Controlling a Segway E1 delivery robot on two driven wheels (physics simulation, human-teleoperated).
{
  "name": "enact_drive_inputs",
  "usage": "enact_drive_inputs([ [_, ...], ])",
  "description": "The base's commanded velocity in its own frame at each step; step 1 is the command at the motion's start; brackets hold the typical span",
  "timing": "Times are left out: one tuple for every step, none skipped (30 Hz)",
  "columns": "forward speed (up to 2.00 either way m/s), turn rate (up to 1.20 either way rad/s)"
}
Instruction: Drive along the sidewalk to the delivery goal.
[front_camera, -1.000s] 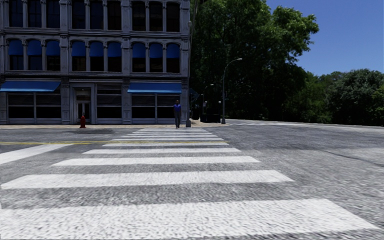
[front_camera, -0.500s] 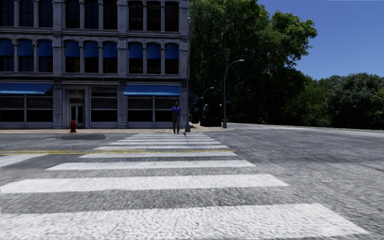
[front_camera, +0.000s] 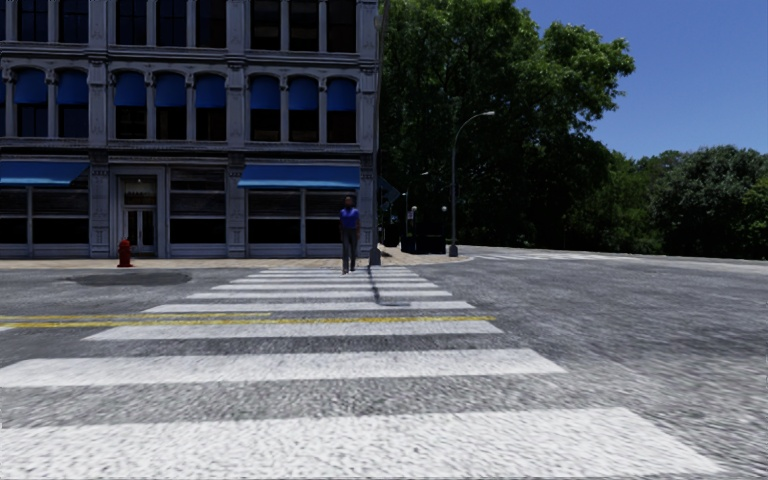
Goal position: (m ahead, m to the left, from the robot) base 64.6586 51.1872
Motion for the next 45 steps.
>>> enact_drive_inputs([
  [2.00, 0.00],
  [2.00, 0.00],
  [2.00, 0.00],
  [2.00, 0.00],
  [2.00, 0.00],
  [2.00, 0.00],
  [2.00, 0.00],
  [2.00, 0.00],
  [2.00, 0.00],
  [2.00, 0.00],
  [2.00, 0.00],
  [2.00, 0.00],
  [2.00, 0.00],
  [2.00, 0.00],
  [2.00, 0.00],
  [2.00, 0.00],
  [2.00, 0.00],
  [2.00, 0.09],
  [2.00, 0.58],
  [2.00, 1.04],
  [2.00, 1.20],
  [2.00, 1.20],
  [2.00, 1.20],
  [2.00, 1.20],
  [2.00, 1.20],
  [2.00, 1.18],
  [2.00, 1.18],
  [2.00, 0.73],
  [2.00, 0.63],
  [2.00, 0.60],
  [2.00, 0.60],
  [2.00, 0.54],
  [2.00, 0.07],
  [2.00, 0.04],
  [2.00, 0.04],
  [2.00, 0.03],
  [2.00, 0.03],
  [2.00, 0.03],
  [2.00, 0.03],
  [2.00, 0.03],
  [2.00, 0.00],
  [2.00, 0.00],
  [2.00, 0.00],
  [2.00, 0.00],
  [2.00, 0.48],
])
